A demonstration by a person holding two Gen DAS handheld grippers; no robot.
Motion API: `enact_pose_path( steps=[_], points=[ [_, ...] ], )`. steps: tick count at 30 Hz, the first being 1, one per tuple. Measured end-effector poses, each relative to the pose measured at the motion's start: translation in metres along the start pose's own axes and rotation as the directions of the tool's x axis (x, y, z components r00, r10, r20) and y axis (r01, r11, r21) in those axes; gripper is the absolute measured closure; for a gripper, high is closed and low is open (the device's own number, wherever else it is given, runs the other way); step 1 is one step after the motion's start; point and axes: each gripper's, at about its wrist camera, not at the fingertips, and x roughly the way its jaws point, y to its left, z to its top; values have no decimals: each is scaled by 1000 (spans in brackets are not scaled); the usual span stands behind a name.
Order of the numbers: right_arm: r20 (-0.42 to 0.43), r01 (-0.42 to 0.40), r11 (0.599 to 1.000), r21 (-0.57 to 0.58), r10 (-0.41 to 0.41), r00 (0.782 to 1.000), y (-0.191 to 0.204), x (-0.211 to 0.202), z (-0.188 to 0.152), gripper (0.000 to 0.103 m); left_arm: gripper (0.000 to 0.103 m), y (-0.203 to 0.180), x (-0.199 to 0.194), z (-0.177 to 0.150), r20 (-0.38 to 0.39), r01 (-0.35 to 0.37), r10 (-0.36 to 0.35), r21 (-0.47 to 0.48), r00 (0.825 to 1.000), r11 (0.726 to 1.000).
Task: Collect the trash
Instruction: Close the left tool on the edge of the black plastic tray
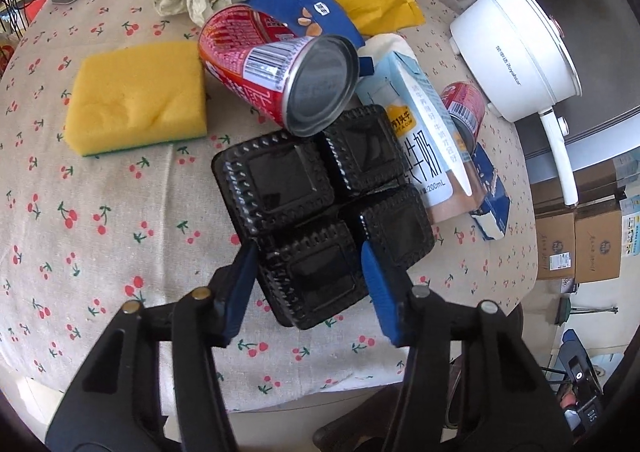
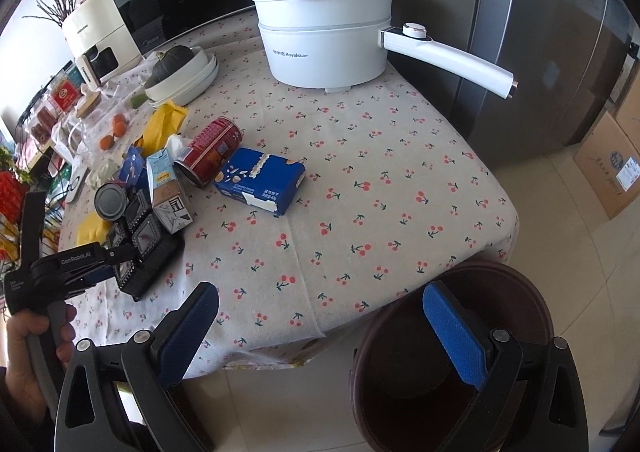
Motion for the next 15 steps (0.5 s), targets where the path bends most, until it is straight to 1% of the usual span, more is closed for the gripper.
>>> enact_pose_path(
  steps=[1,2,3,4,7,8,9,11,12,13,15],
  points=[
    [0,1,1000,0,-1,1000,0,0,-1,0,69,1,-4,0,8,-8,8,7,1000,1000],
    [-1,3,1000,1,-3,1000,-1,0,-1,0,87,2,-9,1,23,-6,5,19,1000,1000],
    [1,4,1000,2,-4,1000,-1,-1,-1,0,98,3,-12,2,19,13,-13,31,1000,999],
    [2,6,1000,3,-6,1000,-1,-1,-2,0,101,4,-13,2,7,29,-30,30,1000,999],
    [9,7,1000,12,-7,1000,-1,-2,-2,0,101,13,-16,1,4,40,-40,18,999,999],
    [9,7,1000,16,-7,1000,0,-2,-1,0,95,14,-17,1,11,39,-39,18,999,999],
    [8,5,1000,20,-5,1000,0,-1,-1,0,87,15,-18,2,19,37,-37,16,999,999],
    [6,-5,1000,25,5,1000,4,0,1,0,42,15,-22,5,55,39,-39,1,998,999],
    [6,-10,1000,25,10,1000,5,1,2,0,34,14,-23,8,71,41,-41,3,997,999],
    [6,-14,1000,22,14,1000,8,2,2,0,28,13,-23,9,79,36,-37,17,996,999],
    [3,-21,1000,14,21,1000,13,4,3,0,28,4,-18,14,77,20,-27,85,997,996]
  ],
)
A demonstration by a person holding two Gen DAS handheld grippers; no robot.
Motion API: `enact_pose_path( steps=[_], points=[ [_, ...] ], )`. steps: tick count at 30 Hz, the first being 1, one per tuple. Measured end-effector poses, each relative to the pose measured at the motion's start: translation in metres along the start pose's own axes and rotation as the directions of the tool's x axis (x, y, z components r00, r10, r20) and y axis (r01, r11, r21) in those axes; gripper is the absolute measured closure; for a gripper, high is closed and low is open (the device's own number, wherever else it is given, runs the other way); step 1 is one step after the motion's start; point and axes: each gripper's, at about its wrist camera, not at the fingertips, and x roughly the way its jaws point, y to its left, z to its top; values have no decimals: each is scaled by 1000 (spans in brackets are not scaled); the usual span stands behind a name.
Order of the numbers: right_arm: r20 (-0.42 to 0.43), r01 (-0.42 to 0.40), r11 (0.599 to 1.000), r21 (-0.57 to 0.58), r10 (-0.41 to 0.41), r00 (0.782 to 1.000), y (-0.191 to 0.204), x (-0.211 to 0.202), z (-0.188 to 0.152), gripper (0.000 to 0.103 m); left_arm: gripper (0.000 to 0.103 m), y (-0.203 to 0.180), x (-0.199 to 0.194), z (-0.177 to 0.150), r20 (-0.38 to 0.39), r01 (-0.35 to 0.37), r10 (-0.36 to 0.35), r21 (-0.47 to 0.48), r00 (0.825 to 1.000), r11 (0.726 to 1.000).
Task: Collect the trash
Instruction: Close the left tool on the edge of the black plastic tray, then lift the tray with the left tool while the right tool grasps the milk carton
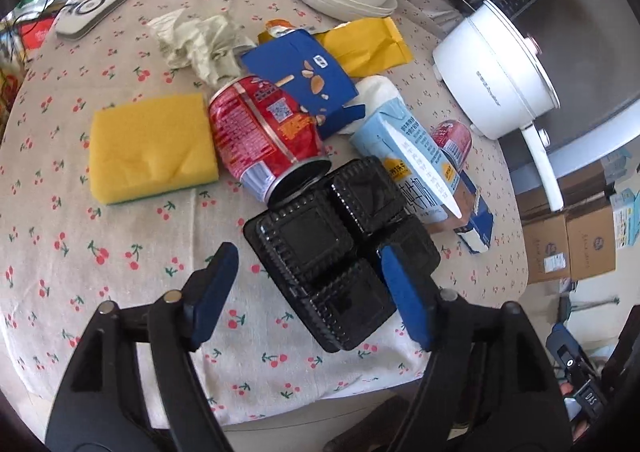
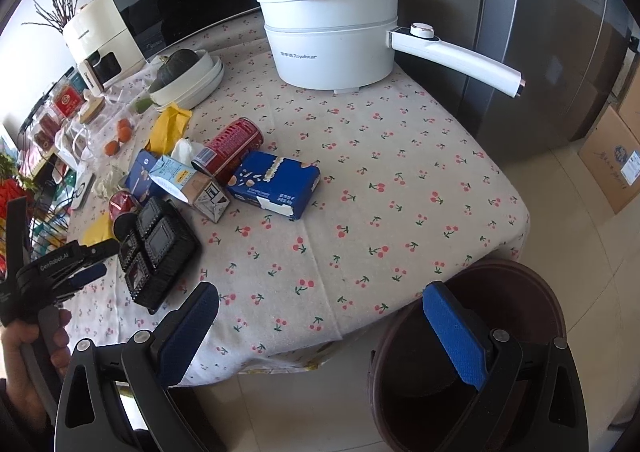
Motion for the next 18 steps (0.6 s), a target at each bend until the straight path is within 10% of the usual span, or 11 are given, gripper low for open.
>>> enact_pose_path(
  steps=[5,18],
  points=[
    [-20,-14,1000,-14,14,1000,7,6,0,0,28,-9,23,5,-27,-43,48,149,998,988],
    [-25,-17,1000,17,18,1000,-4,4,-3,0,50,6,23,-1,-59,7,-1,104,998,995]
  ],
)
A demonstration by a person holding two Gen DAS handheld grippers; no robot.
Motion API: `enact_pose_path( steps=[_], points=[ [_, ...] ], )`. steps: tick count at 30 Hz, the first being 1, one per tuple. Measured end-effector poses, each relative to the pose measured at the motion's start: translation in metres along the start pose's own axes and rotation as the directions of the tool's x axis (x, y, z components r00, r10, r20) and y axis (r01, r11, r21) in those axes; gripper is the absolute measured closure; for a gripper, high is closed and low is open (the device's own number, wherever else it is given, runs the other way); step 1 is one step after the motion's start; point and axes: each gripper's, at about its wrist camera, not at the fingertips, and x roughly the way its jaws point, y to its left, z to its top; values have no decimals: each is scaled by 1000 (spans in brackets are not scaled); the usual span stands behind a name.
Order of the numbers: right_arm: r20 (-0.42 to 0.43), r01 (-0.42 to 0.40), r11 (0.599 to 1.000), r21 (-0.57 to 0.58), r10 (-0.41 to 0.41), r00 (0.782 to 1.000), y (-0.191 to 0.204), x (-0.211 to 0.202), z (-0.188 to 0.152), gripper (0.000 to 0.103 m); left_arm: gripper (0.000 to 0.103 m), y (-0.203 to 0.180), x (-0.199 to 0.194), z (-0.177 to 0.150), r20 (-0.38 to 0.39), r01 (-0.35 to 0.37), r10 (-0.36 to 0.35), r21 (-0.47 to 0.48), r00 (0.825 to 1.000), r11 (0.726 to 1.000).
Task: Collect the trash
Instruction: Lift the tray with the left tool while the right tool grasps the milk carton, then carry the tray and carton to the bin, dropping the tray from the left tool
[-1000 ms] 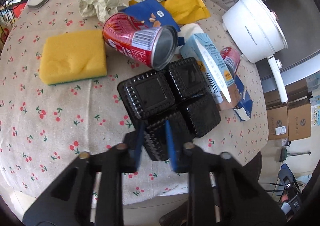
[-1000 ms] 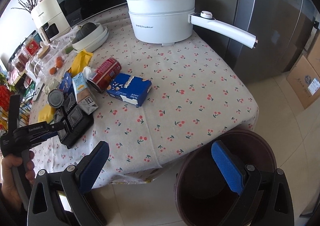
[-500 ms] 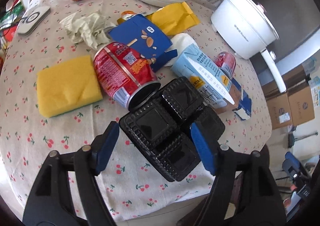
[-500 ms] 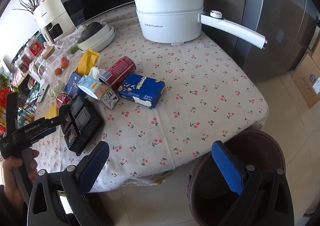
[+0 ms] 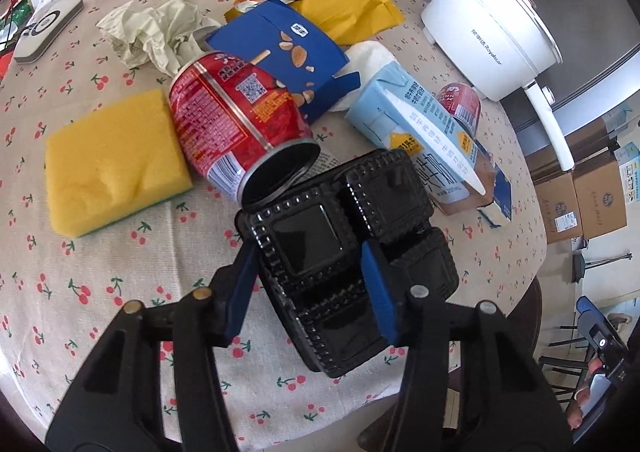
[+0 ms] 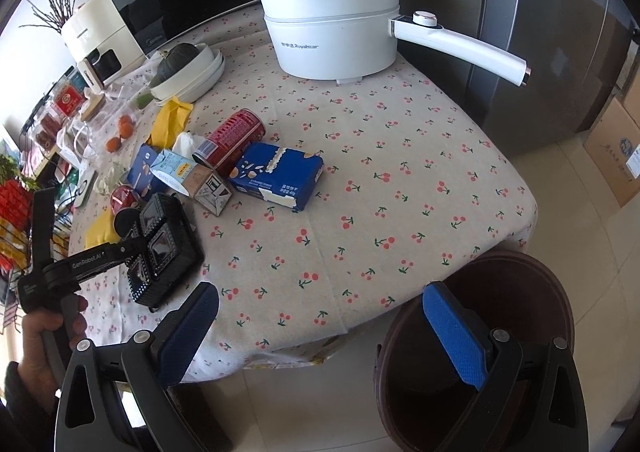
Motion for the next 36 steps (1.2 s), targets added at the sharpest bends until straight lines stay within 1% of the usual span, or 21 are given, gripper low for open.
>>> enact_pose_path(
  steps=[3,6,9,11,13,15,17,19,21,23,24,28,29,30,31,32,34,36],
  points=[
    [1,6,1000,1,-6,1000,-2,0,-1,0,51,0,-8,-3,14,-21,21,1,1000,1000],
    [3,5,1000,-5,-5,1000,0,0,0,0,51,6,-22,-5,29,0,1,-29,1000,1000],
    [3,-1,999,-39,1,1000,13,3,7,0,51,6,-39,-8,48,17,-16,-22,999,1000],
    [-9,-27,998,-55,26,1000,26,9,15,0,51,6,-52,-10,67,8,-7,-12,998,1000],
    [-8,-62,995,-84,62,998,43,18,25,0,51,7,-66,-12,100,-28,27,8,995,1000],
    [-4,-62,992,-113,62,998,59,30,36,0,51,7,-76,-13,131,-61,57,30,990,998],
    [-22,-64,988,-143,61,998,75,50,48,0,51,11,-83,-15,138,-62,55,47,989,997],
    [-54,-86,983,-160,78,996,87,71,58,1,51,18,-84,-17,130,-68,61,57,990,996],
    [-86,-106,978,-177,92,992,99,92,66,5,51,27,-82,-18,111,-71,66,48,992,996],
    [-100,-105,974,-202,86,991,112,111,73,13,51,36,-81,-20,99,-68,65,25,993,997],
    [-100,-103,971,-214,83,992,118,118,76,15,51,38,-82,-21,96,-63,61,24,994,998],
    [-117,-83,964,-252,55,992,135,144,79,31,51,38,-85,-23,98,-65,60,47,993,997],
    [-92,-52,958,-282,27,995,140,144,77,37,51,38,-85,-23,100,-68,63,50,993,996],
    [-89,-35,948,-316,7,996,144,146,76,44,51,38,-86,-23,100,-70,65,51,993,996],
    [-78,-15,934,-357,-14,997,150,145,74,53,51,38,-86,-23,100,-71,66,49,993,996],
    [-85,-19,926,-378,-15,996,154,144,72,57,51,38,-87,-23,101,-72,67,47,993,996],
    [-95,-34,921,-387,-3,996,155,140,69,60,51,39,-88,-22,108,-76,71,45,992,996],
    [-81,-44,915,-401,13,997,155,130,64,61,51,38,-89,-23,113,-74,69,42,991,996]
  ],
)
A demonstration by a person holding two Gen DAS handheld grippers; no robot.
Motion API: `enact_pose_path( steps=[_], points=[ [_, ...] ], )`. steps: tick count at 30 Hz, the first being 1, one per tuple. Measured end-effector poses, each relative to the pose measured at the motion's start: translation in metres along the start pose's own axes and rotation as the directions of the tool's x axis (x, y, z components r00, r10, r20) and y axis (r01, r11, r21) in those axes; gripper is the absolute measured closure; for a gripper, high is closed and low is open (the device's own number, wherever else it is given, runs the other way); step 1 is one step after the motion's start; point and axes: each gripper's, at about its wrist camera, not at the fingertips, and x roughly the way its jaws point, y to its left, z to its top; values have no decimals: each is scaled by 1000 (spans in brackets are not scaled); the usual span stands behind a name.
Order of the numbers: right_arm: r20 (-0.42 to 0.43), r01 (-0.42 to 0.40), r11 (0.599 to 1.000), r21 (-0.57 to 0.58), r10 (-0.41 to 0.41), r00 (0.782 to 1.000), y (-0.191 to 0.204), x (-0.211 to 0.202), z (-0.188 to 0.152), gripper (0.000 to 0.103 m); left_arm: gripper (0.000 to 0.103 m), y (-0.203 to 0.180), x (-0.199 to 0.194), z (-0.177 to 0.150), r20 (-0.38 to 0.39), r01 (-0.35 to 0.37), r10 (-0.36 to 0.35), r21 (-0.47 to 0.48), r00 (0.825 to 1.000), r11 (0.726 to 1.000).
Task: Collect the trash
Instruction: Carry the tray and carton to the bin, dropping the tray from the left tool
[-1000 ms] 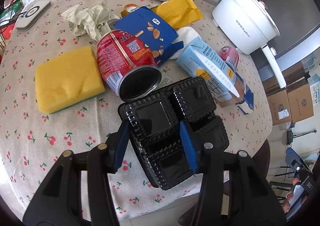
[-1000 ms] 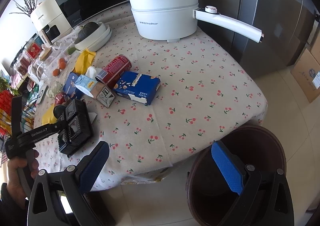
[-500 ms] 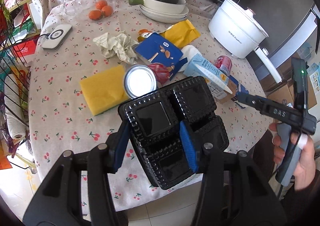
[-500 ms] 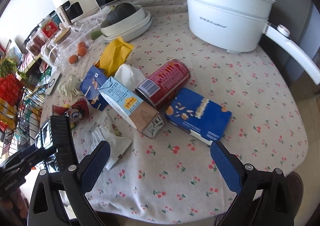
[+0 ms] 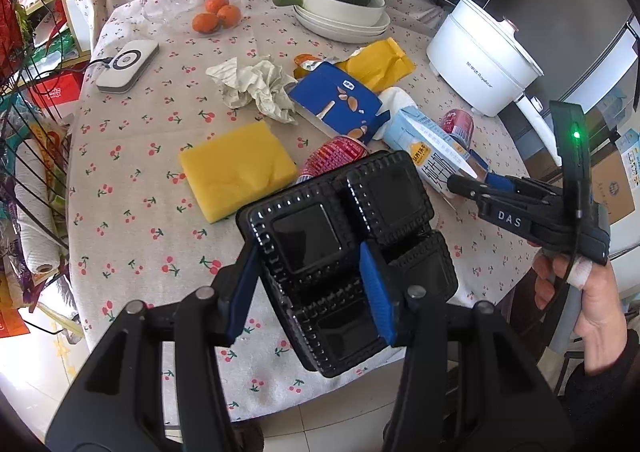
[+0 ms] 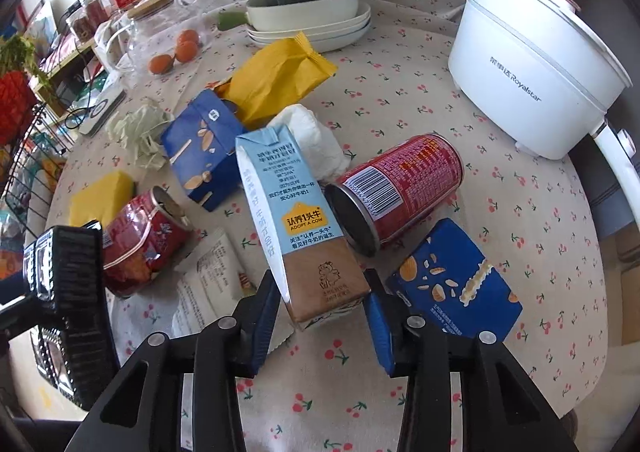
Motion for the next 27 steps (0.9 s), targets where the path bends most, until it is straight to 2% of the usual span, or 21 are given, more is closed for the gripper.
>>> enact_pose_path(
  steps=[5,10,18,24,27],
  points=[
    [34,-47,999,-2,47,998,0,-33,-17,65,51,-8,-6,-2,15,11,-11,13,1000,1000],
    [69,-47,999,4,46,997,-8,-68,-42,66,51,-22,-8,-4,22,15,-16,42,1000,999],
    [152,-82,992,98,66,986,-40,-120,-85,66,51,-54,-7,-14,22,19,-22,109,1000,994],
    [201,-71,980,183,33,979,-76,-147,-127,66,51,-93,-3,-19,15,46,-50,174,999,984],
    [191,-69,965,254,20,981,-102,-154,-149,66,51,-118,3,-23,4,63,-65,214,998,975]
  ],
)
